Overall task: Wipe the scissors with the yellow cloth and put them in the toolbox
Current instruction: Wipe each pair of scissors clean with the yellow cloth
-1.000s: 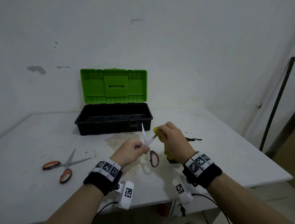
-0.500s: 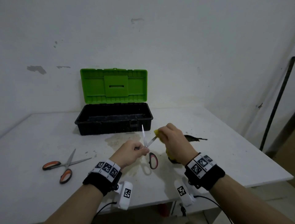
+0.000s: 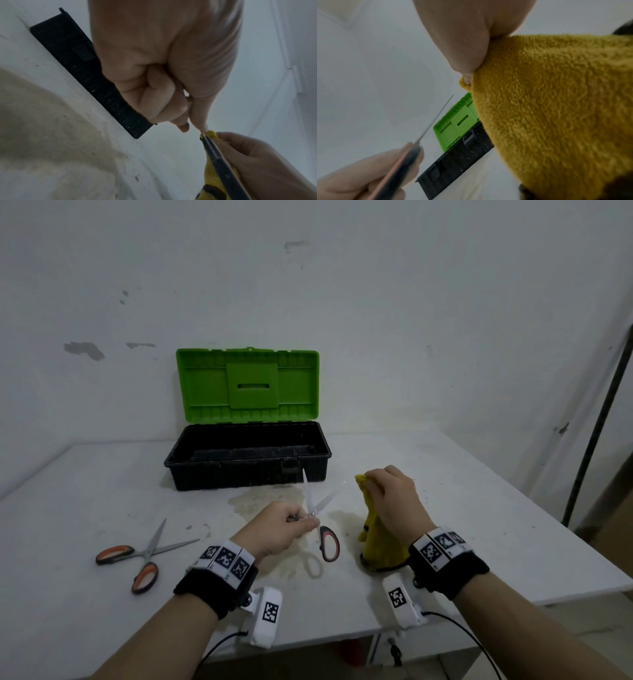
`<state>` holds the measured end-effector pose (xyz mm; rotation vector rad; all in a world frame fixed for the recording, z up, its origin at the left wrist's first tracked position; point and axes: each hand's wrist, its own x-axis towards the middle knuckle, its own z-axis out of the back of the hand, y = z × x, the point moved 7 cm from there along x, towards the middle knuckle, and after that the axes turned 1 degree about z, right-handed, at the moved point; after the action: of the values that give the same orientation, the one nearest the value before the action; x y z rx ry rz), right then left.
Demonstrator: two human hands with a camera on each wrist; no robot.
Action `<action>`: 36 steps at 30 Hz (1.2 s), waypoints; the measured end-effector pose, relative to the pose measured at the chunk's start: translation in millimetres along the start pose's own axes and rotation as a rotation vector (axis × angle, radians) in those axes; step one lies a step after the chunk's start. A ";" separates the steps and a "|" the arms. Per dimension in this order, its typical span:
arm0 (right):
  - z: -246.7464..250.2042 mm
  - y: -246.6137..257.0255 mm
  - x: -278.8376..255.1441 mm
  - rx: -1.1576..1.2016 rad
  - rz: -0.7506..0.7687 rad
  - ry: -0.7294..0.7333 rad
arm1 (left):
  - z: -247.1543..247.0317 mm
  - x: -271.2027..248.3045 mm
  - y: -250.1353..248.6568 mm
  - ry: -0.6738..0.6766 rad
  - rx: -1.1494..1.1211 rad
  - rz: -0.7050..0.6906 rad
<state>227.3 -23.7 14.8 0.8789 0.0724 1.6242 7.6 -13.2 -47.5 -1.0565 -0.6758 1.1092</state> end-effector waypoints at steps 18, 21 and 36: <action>-2.6 14.2 -7.2 0.421 -0.223 0.179 | 21.1 2.5 -2.2 -0.250 -0.220 -0.010; -2.4 18.5 -11.6 0.462 -0.289 0.235 | 28.1 1.6 -0.6 -0.368 -0.282 -0.042; 5.1 55.9 -0.1 0.259 -0.005 0.209 | 12.2 -3.6 -2.7 -0.400 -0.636 0.005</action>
<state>184.2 -41.1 46.3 0.8996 0.4390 1.7221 -3.1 -12.8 -40.1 -1.3767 -1.4087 1.1494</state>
